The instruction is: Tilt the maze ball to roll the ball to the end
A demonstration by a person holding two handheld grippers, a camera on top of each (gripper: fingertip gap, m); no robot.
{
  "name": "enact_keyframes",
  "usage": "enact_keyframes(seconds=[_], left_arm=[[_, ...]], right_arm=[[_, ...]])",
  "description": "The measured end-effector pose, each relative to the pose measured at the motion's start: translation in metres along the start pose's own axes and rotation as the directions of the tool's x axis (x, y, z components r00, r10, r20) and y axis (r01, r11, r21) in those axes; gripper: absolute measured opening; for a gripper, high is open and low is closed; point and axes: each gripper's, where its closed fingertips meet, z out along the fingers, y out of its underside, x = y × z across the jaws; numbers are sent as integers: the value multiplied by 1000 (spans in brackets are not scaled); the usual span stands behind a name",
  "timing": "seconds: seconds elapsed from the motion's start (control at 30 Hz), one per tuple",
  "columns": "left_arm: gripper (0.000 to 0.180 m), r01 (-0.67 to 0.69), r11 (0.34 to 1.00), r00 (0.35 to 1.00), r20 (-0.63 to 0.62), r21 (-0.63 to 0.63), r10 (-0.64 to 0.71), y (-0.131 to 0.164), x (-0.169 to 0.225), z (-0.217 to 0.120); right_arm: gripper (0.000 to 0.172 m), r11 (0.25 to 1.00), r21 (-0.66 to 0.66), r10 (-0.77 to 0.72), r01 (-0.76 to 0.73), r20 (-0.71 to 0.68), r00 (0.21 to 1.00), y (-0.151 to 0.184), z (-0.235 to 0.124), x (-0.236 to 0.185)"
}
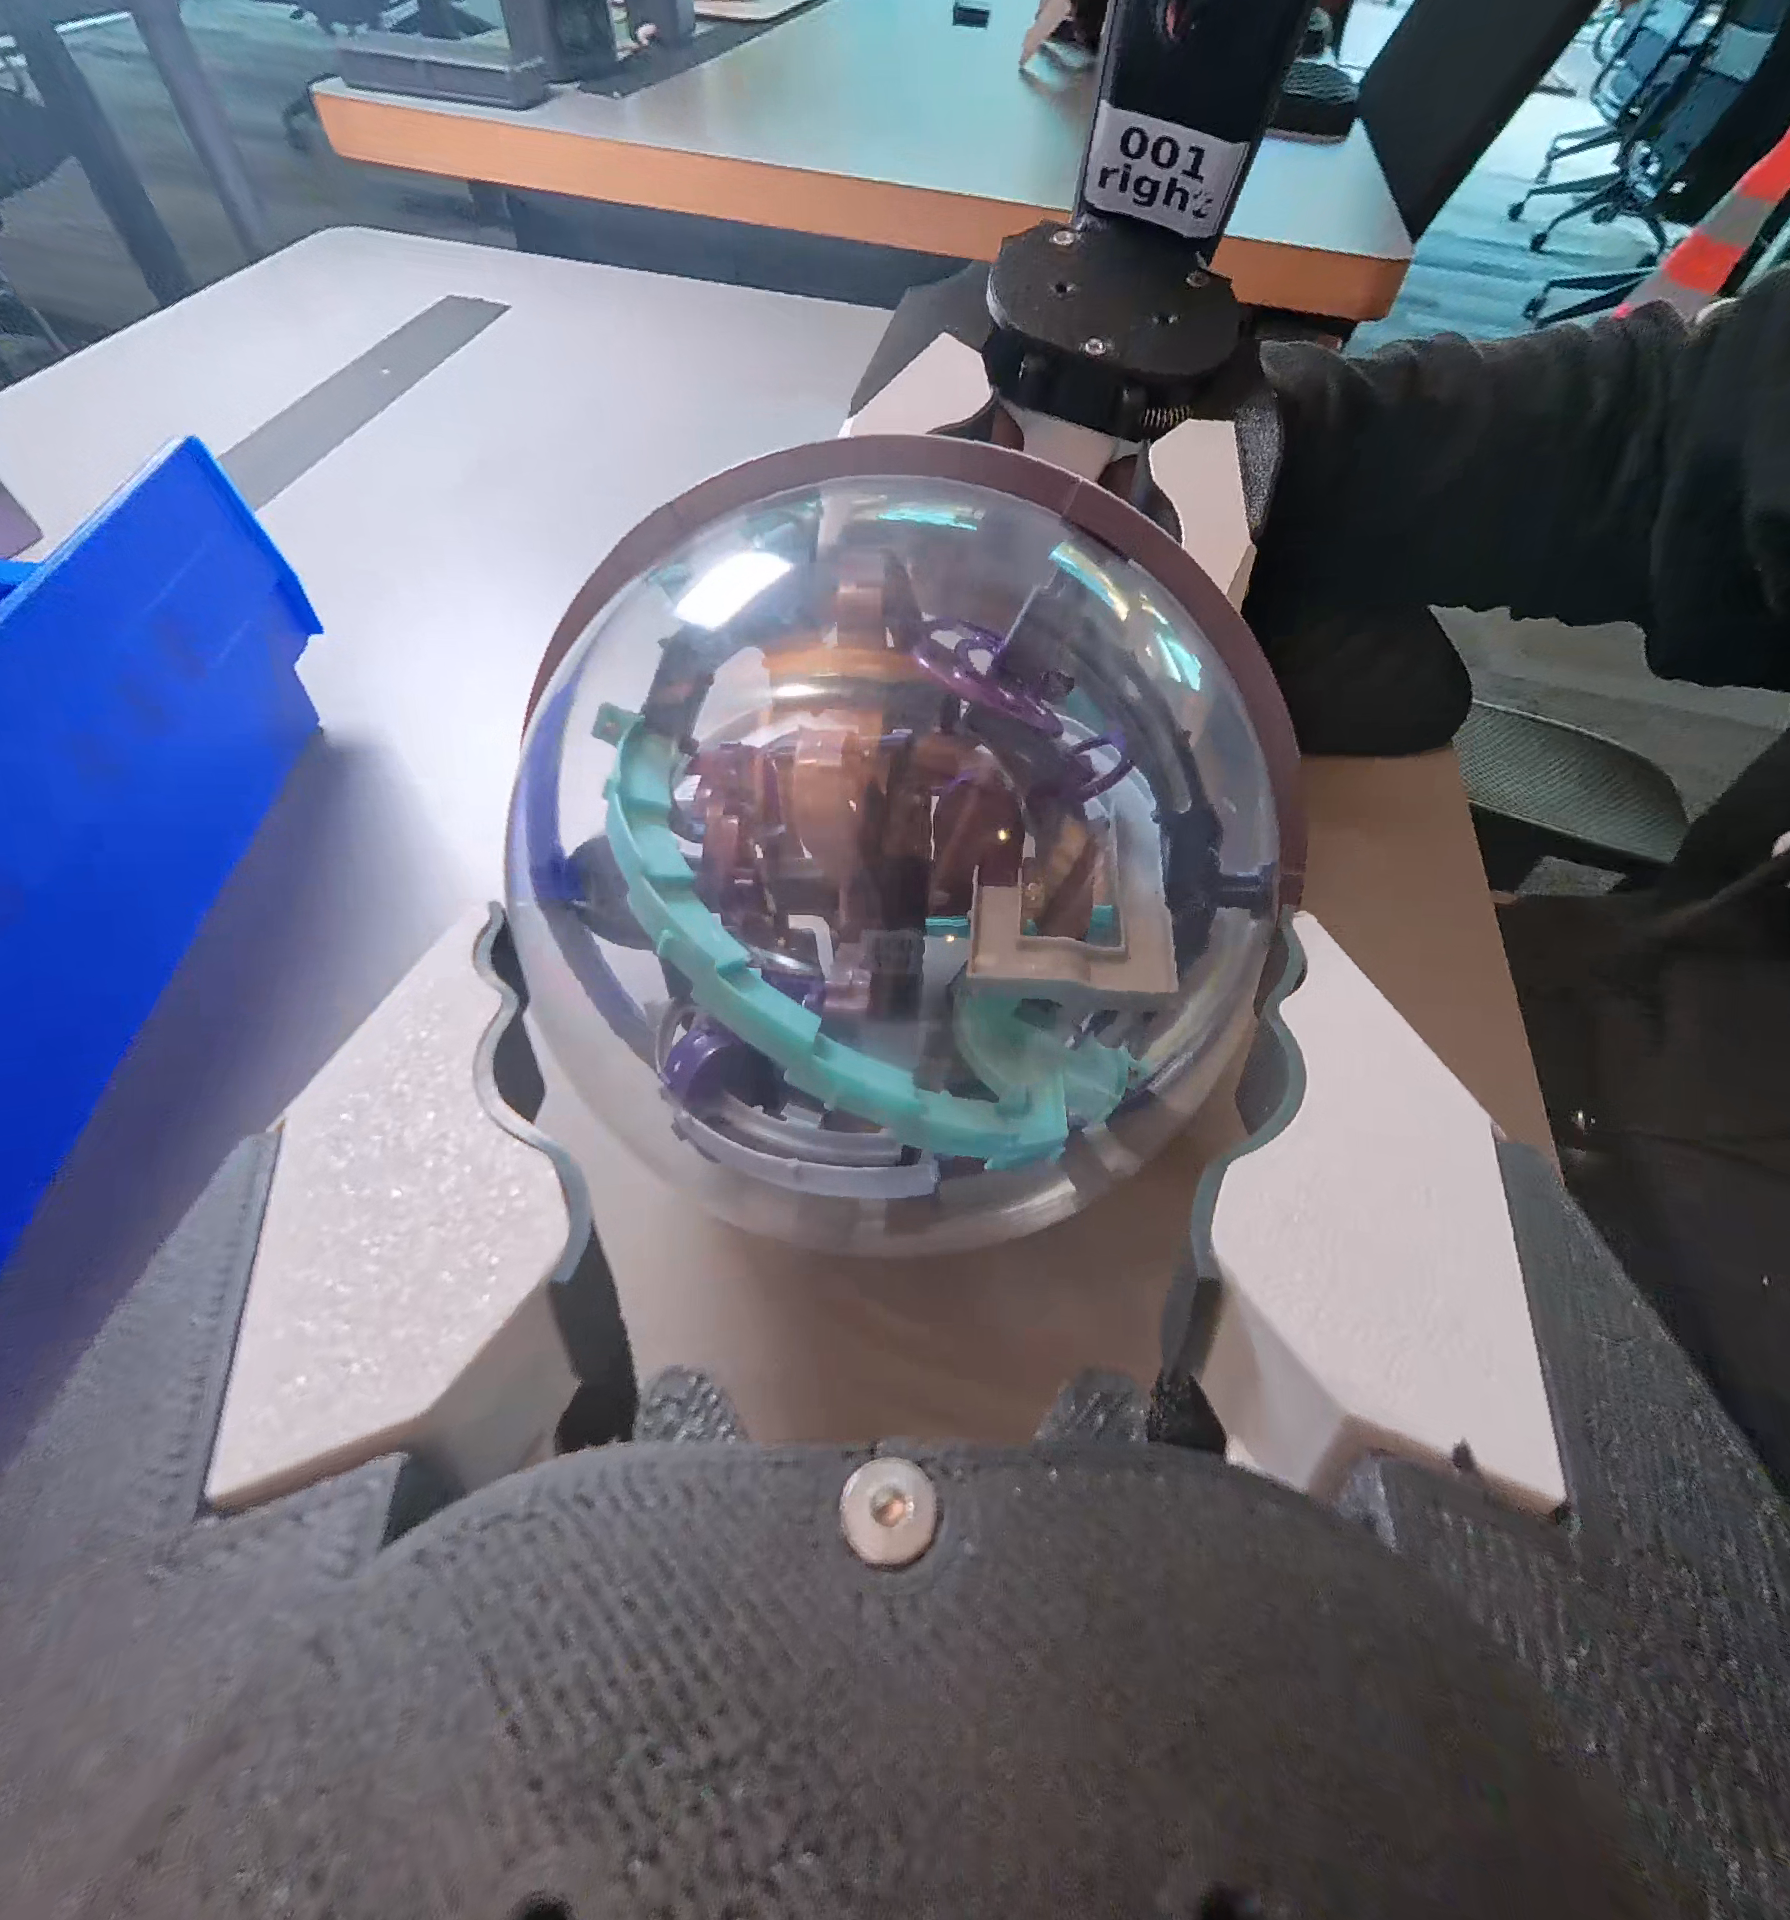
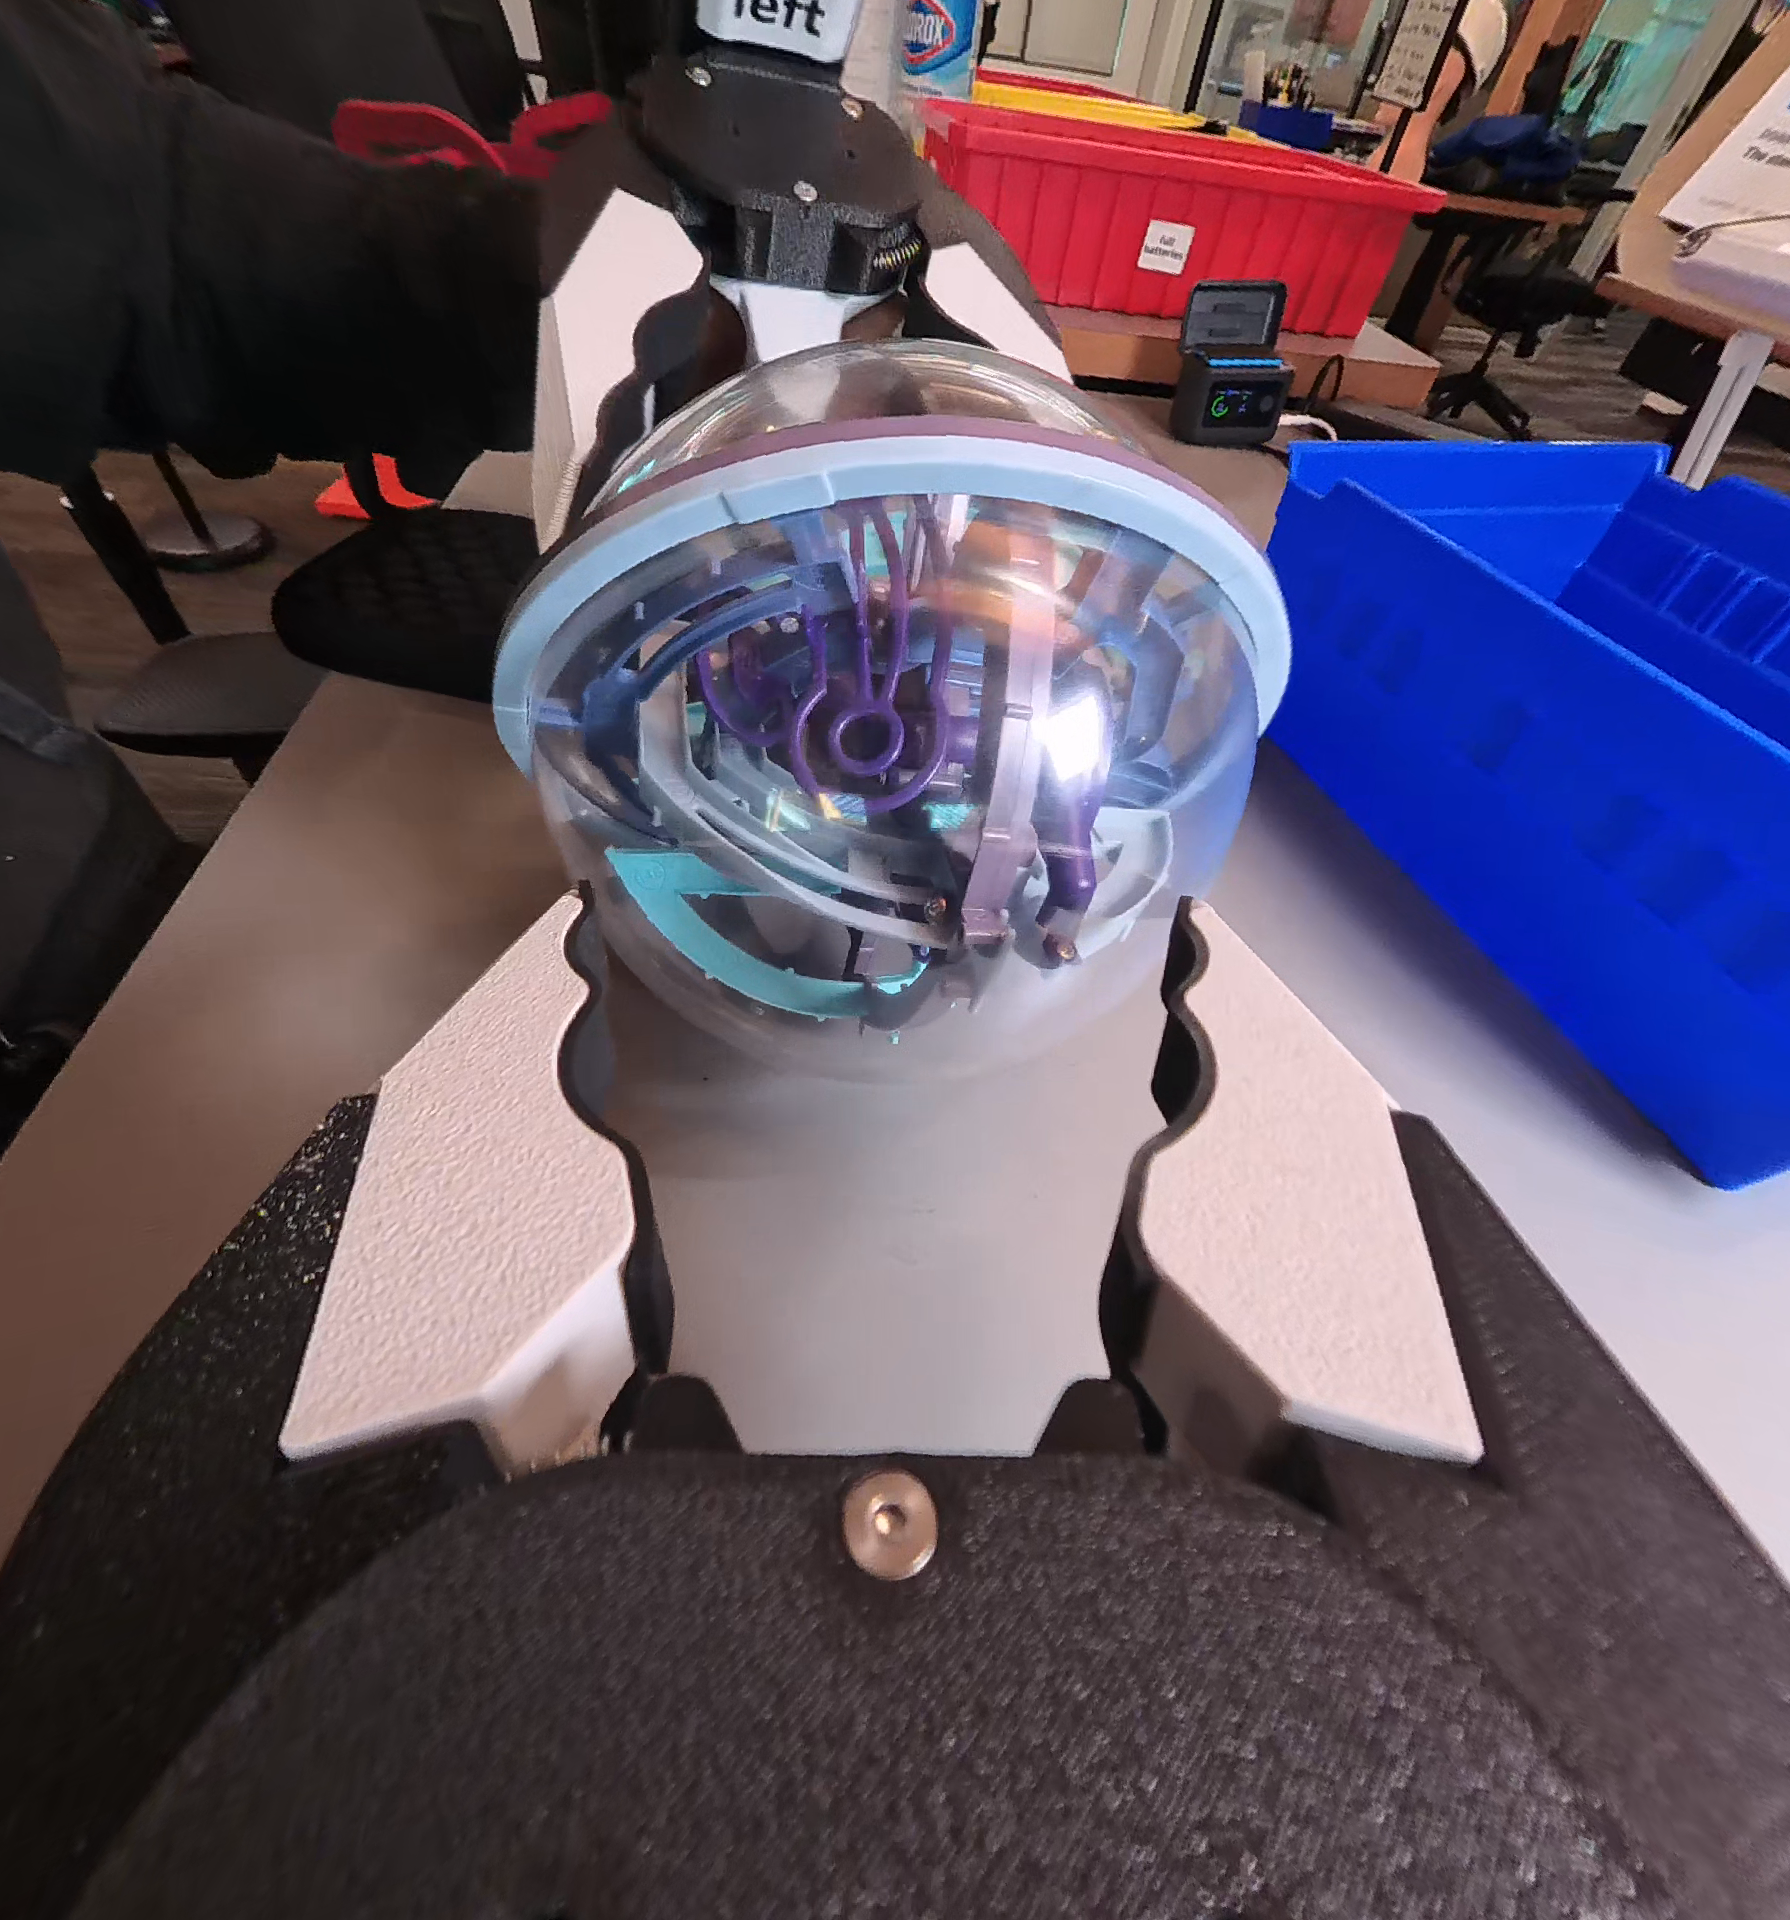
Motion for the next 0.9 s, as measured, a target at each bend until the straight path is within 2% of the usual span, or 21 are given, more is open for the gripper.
enact_keyframes(seconds=[0.3,0.4,0.47,0.53,0.6,0.8,0.9], left_arm=[[136,-106,994,963,-250,9,105,2,7,-3],[136,-76,997,957,-282,-3,72,0,3,0],[136,-67,998,956,-286,-4,63,-1,2,2],[136,-65,998,959,-275,1,63,-1,2,3],[135,-64,998,962,-264,9,64,-1,2,3],[135,-62,998,967,-246,25,66,-1,1,2],[135,-58,998,967,-246,26,63,-1,1,2]], right_arm=[[96,1000,0,-5,5,2,1000,2,-9,-10],[73,999,-15,-33,33,1,999,-4,-21,-10],[48,995,-42,-89,88,-16,996,-9,-30,-19],[19,989,-65,-136,131,-76,988,-13,-35,-26],[3,984,-87,-169,157,-154,974,-16,-35,-31],[0,985,-141,-146,103,-338,930,-6,-26,-30],[0,987,-140,-120,75,-348,930,2,-29,-26]])
